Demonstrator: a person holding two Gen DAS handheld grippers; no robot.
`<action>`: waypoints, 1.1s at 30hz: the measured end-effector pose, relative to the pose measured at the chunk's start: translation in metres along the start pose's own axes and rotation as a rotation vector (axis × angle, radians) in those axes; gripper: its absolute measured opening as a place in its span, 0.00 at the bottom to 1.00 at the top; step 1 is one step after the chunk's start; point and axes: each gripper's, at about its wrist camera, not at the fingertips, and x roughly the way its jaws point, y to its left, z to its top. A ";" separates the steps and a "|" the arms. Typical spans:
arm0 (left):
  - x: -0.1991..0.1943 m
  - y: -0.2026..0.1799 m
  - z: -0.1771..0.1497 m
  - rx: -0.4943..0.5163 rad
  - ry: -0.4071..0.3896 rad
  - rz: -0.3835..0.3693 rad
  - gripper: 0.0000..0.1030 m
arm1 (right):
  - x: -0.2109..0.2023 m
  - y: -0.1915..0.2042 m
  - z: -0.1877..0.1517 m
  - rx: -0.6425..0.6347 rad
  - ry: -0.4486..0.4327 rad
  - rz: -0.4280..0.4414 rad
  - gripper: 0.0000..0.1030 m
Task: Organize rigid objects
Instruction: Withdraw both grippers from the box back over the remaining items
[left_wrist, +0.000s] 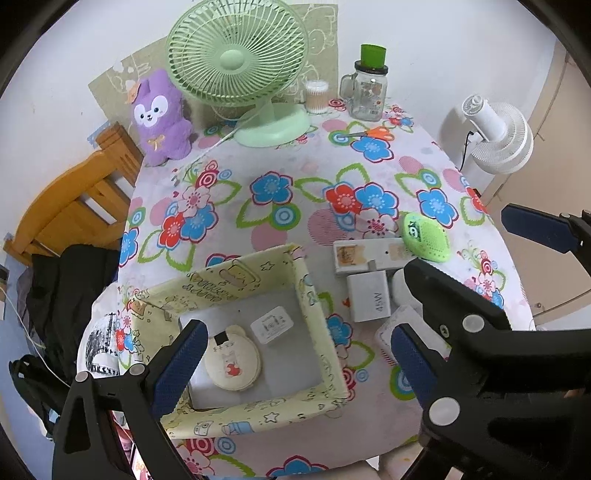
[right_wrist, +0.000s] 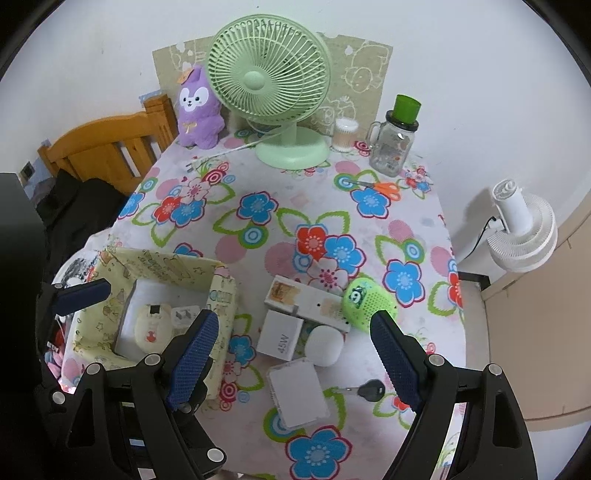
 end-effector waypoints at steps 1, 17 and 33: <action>-0.001 -0.002 0.000 0.001 -0.002 0.000 0.98 | -0.001 -0.002 0.000 0.001 -0.003 0.000 0.84; -0.006 -0.039 0.013 -0.029 -0.024 -0.001 0.98 | -0.015 -0.057 -0.002 0.016 -0.043 0.065 0.84; 0.009 -0.074 0.021 -0.107 0.009 -0.023 0.98 | 0.002 -0.110 -0.012 0.014 -0.009 0.072 0.84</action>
